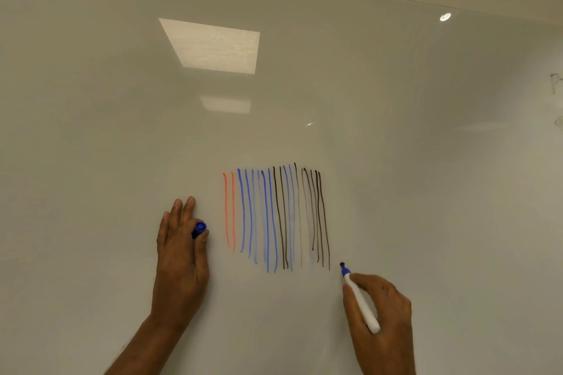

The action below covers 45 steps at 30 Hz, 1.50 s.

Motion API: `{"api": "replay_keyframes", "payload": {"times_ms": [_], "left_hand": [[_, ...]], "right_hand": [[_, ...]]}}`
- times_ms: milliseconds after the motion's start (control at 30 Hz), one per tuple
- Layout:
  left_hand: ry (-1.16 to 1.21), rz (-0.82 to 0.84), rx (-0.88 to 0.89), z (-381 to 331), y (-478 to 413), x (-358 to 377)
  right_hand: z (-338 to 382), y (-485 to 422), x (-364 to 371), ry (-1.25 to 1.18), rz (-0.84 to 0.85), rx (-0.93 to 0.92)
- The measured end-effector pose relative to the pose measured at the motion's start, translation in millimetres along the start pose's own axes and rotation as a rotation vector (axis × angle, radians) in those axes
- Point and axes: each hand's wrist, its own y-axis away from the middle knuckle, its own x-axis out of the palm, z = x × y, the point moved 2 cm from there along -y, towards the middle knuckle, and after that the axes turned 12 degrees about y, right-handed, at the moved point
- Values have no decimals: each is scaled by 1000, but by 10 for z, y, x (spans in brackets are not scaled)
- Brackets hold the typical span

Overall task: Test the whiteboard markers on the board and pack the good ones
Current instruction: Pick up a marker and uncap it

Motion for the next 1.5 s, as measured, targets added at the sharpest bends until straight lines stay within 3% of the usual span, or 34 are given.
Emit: {"api": "replay_keyframes", "payload": {"times_ms": [133, 300, 533, 667, 1067, 1500], "left_hand": [[137, -22, -95, -171, 73, -81], [392, -169, -289, -635, 397, -232], [994, -271, -893, -875, 759, -418], [1261, -304, -1089, -949, 896, -560], [1269, -198, -1147, -1037, 1115, -816], [1241, -303, -1132, -1015, 1360, -1038]], "right_hand": [[217, 111, -107, -199, 102, 205], [769, 200, -197, -455, 231, 282], [1432, 526, -156, -686, 495, 364], [1660, 704, -71, -695, 567, 359], [1964, 955, 99, -759, 645, 410], [2184, 1203, 278, -785, 608, 448]]}}
